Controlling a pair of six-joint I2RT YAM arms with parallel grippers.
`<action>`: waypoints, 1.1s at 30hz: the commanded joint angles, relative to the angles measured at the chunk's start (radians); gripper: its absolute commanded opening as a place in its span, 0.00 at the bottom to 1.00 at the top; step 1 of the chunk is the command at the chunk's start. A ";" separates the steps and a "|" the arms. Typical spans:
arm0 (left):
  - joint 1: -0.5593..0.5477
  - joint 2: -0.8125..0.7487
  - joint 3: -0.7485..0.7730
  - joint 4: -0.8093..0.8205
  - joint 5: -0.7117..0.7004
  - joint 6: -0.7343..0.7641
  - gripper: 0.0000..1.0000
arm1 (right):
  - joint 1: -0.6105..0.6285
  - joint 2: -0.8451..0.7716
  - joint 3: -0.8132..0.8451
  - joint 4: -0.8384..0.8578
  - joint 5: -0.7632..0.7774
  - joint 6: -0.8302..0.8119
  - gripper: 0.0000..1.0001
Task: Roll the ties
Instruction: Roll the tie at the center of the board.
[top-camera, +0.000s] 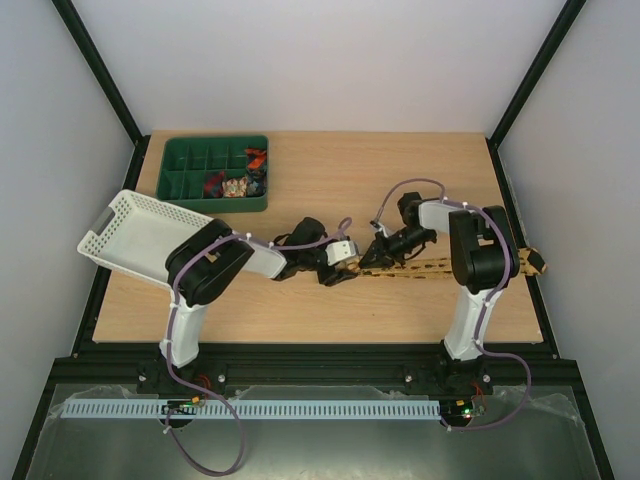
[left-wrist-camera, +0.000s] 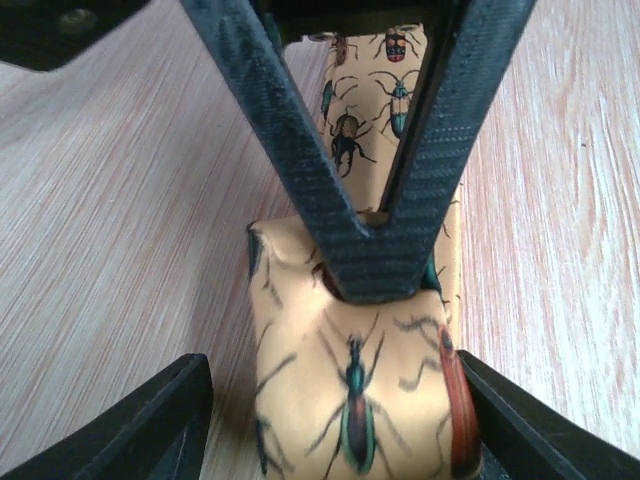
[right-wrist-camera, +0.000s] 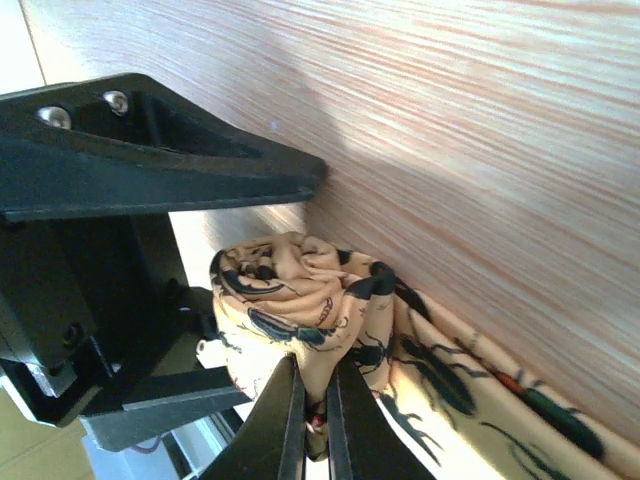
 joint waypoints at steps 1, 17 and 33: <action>0.016 0.027 -0.035 -0.065 -0.005 -0.048 0.67 | -0.037 0.073 -0.041 -0.071 0.113 -0.028 0.01; -0.016 0.171 -0.001 0.256 0.130 -0.112 0.70 | -0.036 0.142 -0.014 -0.070 0.135 -0.020 0.01; 0.010 0.050 -0.103 -0.099 0.020 0.127 0.29 | -0.033 -0.016 0.052 -0.180 0.014 -0.091 0.60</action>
